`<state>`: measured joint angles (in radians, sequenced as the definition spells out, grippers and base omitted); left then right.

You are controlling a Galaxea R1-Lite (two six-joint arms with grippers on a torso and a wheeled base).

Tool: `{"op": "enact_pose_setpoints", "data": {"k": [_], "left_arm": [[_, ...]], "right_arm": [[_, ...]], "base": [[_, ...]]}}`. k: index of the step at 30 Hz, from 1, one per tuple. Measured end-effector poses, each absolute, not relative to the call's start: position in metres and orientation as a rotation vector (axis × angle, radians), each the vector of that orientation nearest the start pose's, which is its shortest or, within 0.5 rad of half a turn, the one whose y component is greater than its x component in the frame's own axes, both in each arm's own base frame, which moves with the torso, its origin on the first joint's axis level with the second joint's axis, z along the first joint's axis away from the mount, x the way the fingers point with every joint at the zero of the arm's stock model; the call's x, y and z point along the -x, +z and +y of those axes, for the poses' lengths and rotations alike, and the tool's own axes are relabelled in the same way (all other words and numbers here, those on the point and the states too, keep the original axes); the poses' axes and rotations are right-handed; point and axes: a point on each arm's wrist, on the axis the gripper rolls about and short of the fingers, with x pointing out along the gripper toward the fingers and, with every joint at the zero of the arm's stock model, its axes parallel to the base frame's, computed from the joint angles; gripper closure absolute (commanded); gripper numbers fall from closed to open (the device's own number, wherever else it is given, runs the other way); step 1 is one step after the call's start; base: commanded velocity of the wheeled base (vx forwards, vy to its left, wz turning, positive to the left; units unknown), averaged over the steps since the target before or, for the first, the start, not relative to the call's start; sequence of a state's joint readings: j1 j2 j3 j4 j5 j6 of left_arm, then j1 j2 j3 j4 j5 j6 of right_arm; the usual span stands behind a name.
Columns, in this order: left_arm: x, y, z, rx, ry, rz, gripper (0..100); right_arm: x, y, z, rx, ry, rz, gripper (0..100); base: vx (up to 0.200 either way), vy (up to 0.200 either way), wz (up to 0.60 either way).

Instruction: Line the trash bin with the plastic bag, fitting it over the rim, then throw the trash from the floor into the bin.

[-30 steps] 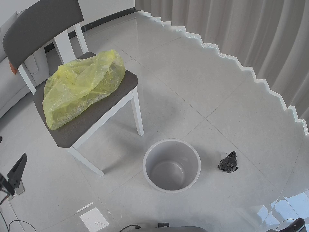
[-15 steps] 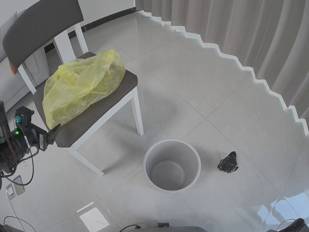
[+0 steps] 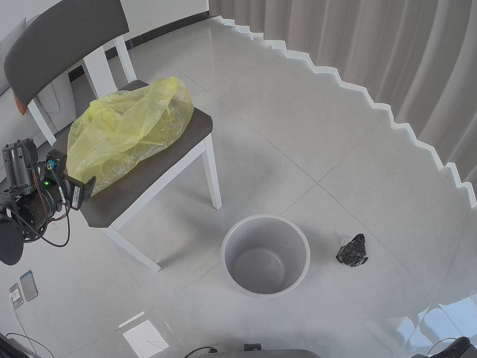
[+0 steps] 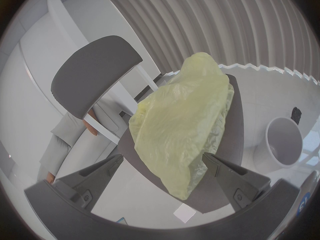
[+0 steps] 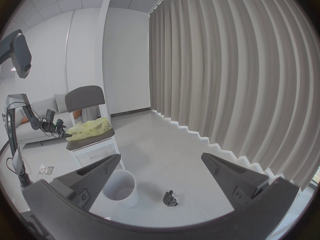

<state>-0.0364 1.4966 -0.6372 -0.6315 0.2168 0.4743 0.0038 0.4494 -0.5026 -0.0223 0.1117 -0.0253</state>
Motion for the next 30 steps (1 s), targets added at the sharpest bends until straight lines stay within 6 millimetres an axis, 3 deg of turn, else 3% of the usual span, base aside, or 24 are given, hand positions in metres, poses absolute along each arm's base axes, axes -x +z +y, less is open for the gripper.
{"op": "enact_pose_setpoints", "data": {"k": [13,14,26,30], "left_arm": [[-0.267,0.197,0.009,-0.435,0.181,0.239,0],[-0.268,0.197,0.010,-0.429,0.185,0.233,100],[-0.269,0.199,0.010,-0.392,0.168,0.207,100],[-0.271,0.219,0.007,-0.399,0.114,0.134,100]], "right_arm": [[-0.003,0.220,0.003,0.029,0.115,-0.066,0],[-0.003,0.220,0.003,0.029,0.114,-0.066,0],[-0.005,0.230,0.003,0.030,0.115,-0.089,0],[-0.008,0.238,0.003,0.036,0.118,-0.096,0]], "base": [[0.000,0.000,0.00],[0.000,0.000,0.00],[0.000,0.000,0.00],[0.000,0.000,0.00]]}}
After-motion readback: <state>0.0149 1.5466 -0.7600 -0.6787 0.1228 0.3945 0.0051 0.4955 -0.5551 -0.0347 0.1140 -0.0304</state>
